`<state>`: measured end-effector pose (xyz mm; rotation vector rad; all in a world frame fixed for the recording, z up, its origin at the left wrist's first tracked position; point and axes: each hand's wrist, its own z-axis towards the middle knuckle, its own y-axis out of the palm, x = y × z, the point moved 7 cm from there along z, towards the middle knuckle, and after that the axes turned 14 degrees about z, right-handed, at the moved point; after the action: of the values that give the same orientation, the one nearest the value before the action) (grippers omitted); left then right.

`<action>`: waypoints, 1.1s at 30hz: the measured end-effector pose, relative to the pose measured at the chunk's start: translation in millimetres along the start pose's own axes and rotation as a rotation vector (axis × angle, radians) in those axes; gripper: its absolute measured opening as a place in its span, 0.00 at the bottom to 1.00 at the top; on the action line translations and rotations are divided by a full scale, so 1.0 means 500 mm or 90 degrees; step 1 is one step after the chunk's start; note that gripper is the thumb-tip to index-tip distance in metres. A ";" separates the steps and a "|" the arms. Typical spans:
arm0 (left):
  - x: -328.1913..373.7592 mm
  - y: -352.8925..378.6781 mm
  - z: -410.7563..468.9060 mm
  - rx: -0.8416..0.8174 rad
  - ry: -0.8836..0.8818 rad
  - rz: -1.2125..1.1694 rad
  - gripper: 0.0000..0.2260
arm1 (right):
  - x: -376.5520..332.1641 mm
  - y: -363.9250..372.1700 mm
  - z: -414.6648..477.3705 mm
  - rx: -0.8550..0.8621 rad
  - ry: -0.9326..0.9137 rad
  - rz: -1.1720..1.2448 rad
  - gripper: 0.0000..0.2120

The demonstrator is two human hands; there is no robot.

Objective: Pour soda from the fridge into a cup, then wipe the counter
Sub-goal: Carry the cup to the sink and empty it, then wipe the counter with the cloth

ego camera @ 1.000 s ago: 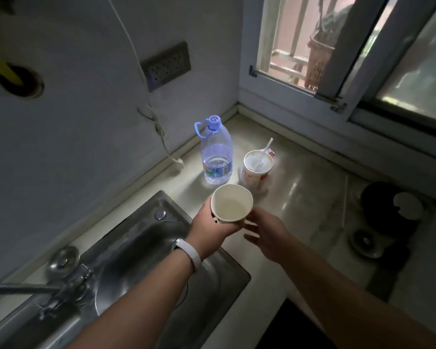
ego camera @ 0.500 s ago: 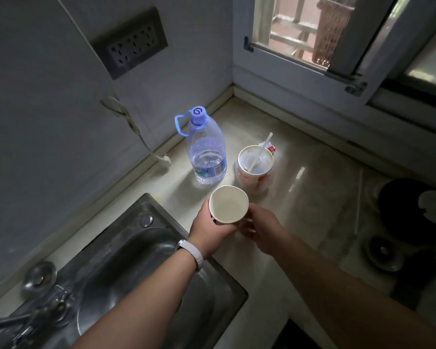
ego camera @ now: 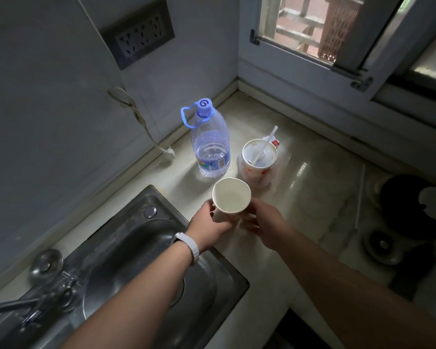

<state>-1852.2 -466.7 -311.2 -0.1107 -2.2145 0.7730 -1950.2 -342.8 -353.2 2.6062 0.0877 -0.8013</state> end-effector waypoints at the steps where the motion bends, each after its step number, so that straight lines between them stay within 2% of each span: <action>1: -0.008 -0.011 -0.013 0.003 -0.006 0.025 0.35 | 0.000 -0.003 -0.009 0.008 0.003 0.004 0.04; 3: -0.030 -0.036 -0.049 0.016 -0.026 0.057 0.36 | 0.006 -0.009 -0.036 0.026 0.018 0.005 0.04; 6: -0.054 -0.085 -0.122 0.065 -0.023 0.132 0.30 | 0.016 -0.005 -0.092 0.035 0.021 -0.076 0.07; 10: -0.089 -0.145 -0.236 0.133 0.018 0.306 0.24 | 0.033 0.036 -0.176 -0.009 -0.069 -0.245 0.10; 13: -0.127 -0.184 -0.325 0.185 0.029 0.406 0.23 | 0.050 0.087 -0.246 -0.072 -0.195 -0.461 0.12; 18: -0.218 -0.226 -0.487 0.244 0.042 0.500 0.23 | 0.121 0.175 -0.376 -0.190 -0.371 -0.839 0.03; 21: -0.291 -0.235 -0.584 0.257 0.011 0.523 0.28 | 0.191 0.203 -0.445 -0.213 -0.432 -0.982 0.11; 24: -0.386 -0.234 -0.669 0.271 -0.036 0.505 0.22 | 0.273 0.224 -0.506 -0.251 -0.454 -1.060 0.13; 28: -0.492 -0.230 -0.784 0.288 -0.102 0.506 0.22 | 0.384 0.244 -0.572 -0.319 -0.462 -1.172 0.14; 31: -0.566 -0.231 -0.862 0.307 -0.141 0.483 0.27 | 0.462 0.268 -0.614 -0.359 -0.481 -1.193 0.16; 33: -0.606 -0.230 -0.905 0.314 -0.168 0.464 0.26 | 0.510 0.288 -0.638 -0.399 -0.495 -1.209 0.17</action>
<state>-1306.4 -430.4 -208.2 -0.6206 -2.1420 1.7939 -1544.8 -361.0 -201.6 0.8105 2.1871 -1.7101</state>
